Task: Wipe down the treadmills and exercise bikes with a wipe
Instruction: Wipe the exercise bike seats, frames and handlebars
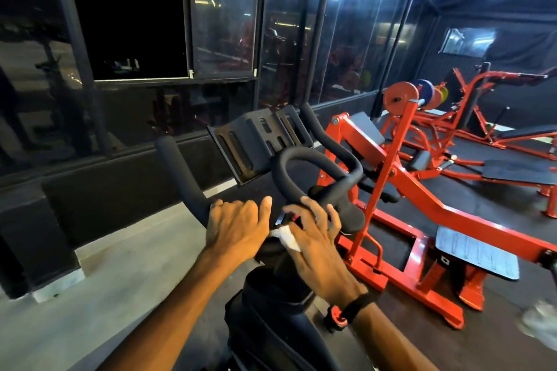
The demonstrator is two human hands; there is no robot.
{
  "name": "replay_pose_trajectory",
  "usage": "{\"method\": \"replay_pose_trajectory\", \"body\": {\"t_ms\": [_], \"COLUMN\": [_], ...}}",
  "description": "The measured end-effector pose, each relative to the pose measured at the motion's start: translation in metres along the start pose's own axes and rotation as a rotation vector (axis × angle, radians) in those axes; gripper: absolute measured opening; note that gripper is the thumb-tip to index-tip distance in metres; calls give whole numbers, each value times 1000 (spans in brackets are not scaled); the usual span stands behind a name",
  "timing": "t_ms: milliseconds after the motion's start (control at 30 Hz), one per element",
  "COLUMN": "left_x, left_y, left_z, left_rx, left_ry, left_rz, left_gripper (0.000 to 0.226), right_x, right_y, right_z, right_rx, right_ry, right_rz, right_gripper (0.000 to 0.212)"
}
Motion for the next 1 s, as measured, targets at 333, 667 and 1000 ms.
{"method": "replay_pose_trajectory", "body": {"t_ms": [333, 667, 1000], "left_x": [9, 4, -8], "left_y": [18, 15, 11], "left_z": [-10, -4, 3], "left_rx": [-97, -110, -71], "left_ry": [-62, -35, 72], "left_rz": [30, 163, 220], "left_gripper": [79, 74, 87], "right_x": [-8, 15, -10], "right_y": [39, -17, -9], "right_z": [-15, -25, -33], "right_rx": [141, -37, 67], "right_ry": [34, -63, 196], "right_rz": [86, -21, -277], "right_gripper": [40, 49, 37]}}
Point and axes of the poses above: each hand's wrist, its own z-axis away from the middle knuckle, its own x-axis out of the palm, y = z × x, the point moved 6 cm from there along -z, towards the middle knuckle, and after that the axes turned 5 degrees about -x, right-handed, at the moved point
